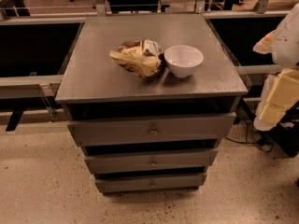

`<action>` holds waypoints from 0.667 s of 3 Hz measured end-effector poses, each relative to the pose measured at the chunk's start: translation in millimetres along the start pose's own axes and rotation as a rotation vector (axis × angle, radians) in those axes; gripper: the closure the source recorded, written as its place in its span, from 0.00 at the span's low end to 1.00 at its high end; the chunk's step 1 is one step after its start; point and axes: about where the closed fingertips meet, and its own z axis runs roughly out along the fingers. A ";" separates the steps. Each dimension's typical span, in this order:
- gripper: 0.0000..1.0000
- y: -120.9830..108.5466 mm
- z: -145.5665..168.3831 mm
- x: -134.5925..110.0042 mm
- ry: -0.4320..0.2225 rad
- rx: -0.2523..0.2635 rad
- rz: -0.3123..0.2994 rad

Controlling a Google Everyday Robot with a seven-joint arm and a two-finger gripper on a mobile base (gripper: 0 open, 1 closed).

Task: Open middle drawer

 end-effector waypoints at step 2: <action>0.00 1.0 39.7 1.7 -0.023 -0.024 -0.001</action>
Offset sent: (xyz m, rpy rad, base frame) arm 0.0427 0.0159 -0.1624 0.1111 0.0851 0.0489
